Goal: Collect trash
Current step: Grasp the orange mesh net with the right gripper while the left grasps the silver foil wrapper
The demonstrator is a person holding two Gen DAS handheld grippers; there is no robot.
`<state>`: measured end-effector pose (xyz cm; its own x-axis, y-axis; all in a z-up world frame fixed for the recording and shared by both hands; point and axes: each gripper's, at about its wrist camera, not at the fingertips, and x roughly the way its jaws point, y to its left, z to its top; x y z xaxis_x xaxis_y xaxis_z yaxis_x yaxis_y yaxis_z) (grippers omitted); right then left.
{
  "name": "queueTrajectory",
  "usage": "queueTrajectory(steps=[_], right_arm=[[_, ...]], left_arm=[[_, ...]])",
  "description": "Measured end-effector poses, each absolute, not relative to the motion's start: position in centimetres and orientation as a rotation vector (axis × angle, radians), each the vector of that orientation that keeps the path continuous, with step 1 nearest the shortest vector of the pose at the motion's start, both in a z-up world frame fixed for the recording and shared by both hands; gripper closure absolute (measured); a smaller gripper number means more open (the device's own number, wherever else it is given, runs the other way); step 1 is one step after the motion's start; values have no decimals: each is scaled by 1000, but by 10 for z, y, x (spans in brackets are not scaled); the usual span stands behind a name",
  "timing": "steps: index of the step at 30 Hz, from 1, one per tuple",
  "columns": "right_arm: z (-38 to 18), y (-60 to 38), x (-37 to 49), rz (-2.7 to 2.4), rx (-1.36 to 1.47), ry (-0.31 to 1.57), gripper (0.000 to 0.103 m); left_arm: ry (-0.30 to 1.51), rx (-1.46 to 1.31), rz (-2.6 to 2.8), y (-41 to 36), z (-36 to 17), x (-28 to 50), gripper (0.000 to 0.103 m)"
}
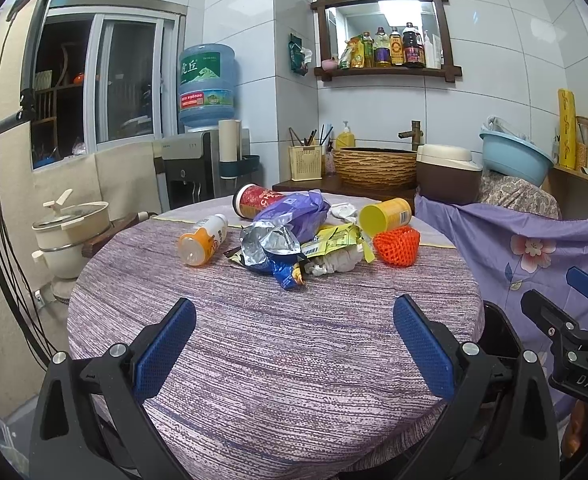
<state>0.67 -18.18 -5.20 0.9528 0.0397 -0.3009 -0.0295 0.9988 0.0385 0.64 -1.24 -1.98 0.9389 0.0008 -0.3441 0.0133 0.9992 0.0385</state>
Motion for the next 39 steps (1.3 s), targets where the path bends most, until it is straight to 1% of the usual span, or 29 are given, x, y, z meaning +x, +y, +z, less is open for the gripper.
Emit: queueTrajectory(steps=[4,9,15,20,28,33,39], right_arm=[[-53,-181,8,33,33,316,5],[-61,-180,20,34,21,386,5],[-82,-175,47,64,13,560,5],[-96,-178,70,99,53,643,5],[-102,-188,138,129,53,727,5],[-96,-187,190,149,0,742,5],[-89,-195,255,161,11,788,5]], left_arm=[[361,42,-9,-10,-23,7,5],[404,49,-18,-8,-30,13,5],[535,19,-61,-3,-45,31,5],[657,-34,-82,10,-60,50,5],[689,8,-107,23,-56,86,5],[710,9,-145,28,-47,124,5],[731,25,-152,28,-38,167,5]])
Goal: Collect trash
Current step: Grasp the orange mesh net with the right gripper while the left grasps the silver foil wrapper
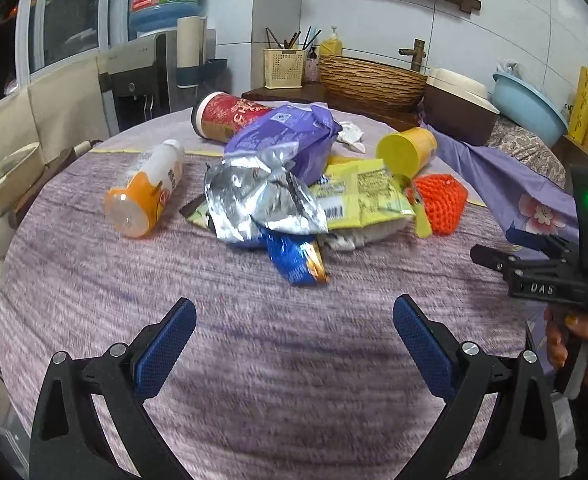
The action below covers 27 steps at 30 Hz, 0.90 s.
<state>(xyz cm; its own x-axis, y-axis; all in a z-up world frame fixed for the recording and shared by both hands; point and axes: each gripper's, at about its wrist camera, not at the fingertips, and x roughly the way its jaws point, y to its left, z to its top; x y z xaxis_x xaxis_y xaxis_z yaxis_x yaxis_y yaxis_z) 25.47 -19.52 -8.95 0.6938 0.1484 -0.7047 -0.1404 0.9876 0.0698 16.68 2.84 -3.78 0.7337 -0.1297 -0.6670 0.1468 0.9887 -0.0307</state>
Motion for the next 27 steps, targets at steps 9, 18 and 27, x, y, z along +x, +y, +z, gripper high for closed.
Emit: queueTrajectory(steps=[9,18,27], right_arm=[[-94,-197,318,220,69,849,27],[-95,-191,315,224,37,834,77],[-75,-187,282,152,-69,750,79]], left_arm=[[740,36,-146,30,-33,197,5],[761,-30,-155,42,-29,223,8],[757,28,-152,31,-29,253,21]])
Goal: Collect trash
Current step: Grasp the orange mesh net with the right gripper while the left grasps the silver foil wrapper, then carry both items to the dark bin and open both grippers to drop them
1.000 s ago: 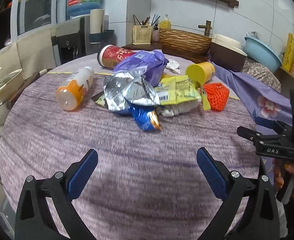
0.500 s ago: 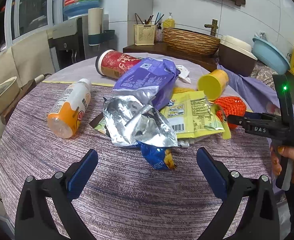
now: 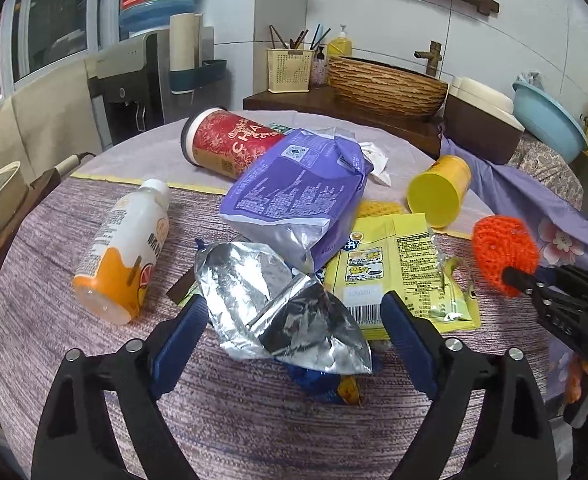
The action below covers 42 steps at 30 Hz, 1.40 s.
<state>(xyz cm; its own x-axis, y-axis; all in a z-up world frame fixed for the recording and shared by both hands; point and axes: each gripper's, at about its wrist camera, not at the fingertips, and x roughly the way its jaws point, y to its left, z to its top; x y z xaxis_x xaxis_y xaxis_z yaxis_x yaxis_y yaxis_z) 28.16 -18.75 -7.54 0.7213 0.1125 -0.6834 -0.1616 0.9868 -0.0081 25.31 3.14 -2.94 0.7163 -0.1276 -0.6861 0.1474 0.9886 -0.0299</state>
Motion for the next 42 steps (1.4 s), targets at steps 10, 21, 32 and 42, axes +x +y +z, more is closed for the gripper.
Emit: queueTrajectory(steps=[10,21,32,42], right_arm=[[-69,-191,253,110,-120,700,79],[-74,-198,229,120,-62,694,79],[-83,-218,177,100,35,656,79],[-86,-289,126,-56,125,634,79]], left_arm=[[761,19,-153,29,-38,249,87],[695,-15,-139,42,-29,201,94],[597,-72,-218,16,-9,124,94],[569,4,-472,-91,-4,109,94]])
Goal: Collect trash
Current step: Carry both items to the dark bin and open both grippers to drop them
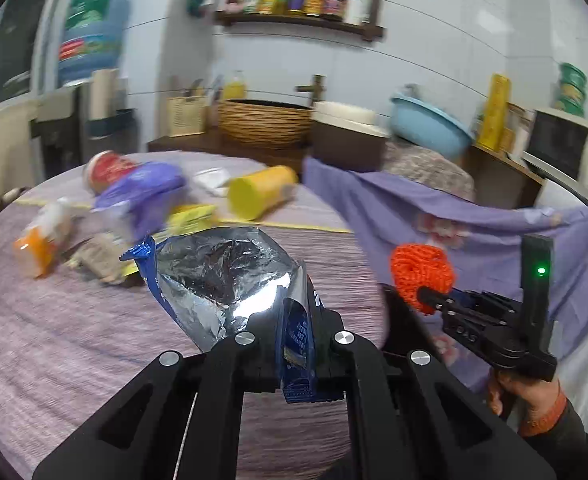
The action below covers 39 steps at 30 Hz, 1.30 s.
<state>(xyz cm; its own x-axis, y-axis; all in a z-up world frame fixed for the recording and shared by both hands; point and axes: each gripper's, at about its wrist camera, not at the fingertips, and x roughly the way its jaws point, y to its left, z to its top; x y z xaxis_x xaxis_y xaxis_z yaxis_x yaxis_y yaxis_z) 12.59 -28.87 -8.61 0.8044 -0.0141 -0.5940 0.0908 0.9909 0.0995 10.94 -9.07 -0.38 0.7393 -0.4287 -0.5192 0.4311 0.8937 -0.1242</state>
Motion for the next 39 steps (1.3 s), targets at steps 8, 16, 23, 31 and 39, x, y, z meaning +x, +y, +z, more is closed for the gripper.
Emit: queueTrajectory(steps=[8,16,23,31,39], right_arm=[[-128,-358,114,-193,185,744,79],[-216,-386,129,-227,301,902,49],[-212,-404,116,-319,278,872,42],[-195,-434,83,-443,290,835,34],[-196,-460,60,-528,334,836,34]], left_arm=[[610,88,-705,-201,-22,116,94],[664,151,-758,-255,-53,118,94],[743,181,-765,-270,-81,129,94],[830,294,-789,-312,-134,143,94],[927,357,-796,-336,-182,157,94]])
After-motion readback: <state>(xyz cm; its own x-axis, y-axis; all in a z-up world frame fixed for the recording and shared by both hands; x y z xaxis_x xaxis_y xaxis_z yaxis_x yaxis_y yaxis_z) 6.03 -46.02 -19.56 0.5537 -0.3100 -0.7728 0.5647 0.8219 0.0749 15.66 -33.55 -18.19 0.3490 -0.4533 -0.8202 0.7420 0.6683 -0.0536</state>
